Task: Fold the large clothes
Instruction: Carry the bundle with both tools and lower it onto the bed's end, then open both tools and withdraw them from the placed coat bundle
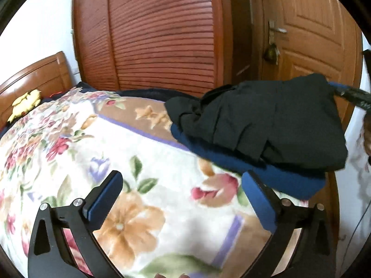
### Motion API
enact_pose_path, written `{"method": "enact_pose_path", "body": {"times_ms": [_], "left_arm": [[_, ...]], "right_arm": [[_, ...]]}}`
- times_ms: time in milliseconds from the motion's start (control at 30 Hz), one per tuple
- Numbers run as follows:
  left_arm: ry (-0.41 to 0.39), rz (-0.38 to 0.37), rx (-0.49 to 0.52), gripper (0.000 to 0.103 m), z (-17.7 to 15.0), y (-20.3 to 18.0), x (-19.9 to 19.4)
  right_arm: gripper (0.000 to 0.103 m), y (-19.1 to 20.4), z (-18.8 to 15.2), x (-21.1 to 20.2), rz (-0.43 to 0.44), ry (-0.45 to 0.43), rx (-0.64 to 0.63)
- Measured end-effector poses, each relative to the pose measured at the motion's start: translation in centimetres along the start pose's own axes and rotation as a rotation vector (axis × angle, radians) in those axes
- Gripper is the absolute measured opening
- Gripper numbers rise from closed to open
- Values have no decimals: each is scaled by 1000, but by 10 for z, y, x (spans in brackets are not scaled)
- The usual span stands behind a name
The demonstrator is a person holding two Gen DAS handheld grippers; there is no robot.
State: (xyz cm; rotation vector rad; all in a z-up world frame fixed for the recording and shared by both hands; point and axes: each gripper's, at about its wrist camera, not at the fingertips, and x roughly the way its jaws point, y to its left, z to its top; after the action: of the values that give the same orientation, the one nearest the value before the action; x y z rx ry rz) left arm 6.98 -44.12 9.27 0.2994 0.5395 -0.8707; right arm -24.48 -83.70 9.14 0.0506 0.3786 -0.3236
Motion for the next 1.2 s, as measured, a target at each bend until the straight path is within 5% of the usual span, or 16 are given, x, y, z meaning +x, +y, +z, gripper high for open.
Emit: {"method": "enact_pose_path", "body": {"times_ms": [167, 400, 733, 1000, 1200], "left_arm": [[-6, 27, -22, 102, -31, 11, -21], [6, 111, -35, 102, -77, 14, -62], [-78, 153, -38, 102, -106, 1, -134], [-95, 184, -84, 102, -129, 18, -170], [-92, 243, -130, 102, -149, 41, -194]], "right_arm": [[66, -5, -34, 34, 16, 41, -44], [66, -31, -41, 61, -5, 107, 66], [66, -38, -32, 42, -62, 118, 84], [68, 19, -24, 2, -5, 57, -12], [69, 85, -33, -15, 122, 36, -92]]}}
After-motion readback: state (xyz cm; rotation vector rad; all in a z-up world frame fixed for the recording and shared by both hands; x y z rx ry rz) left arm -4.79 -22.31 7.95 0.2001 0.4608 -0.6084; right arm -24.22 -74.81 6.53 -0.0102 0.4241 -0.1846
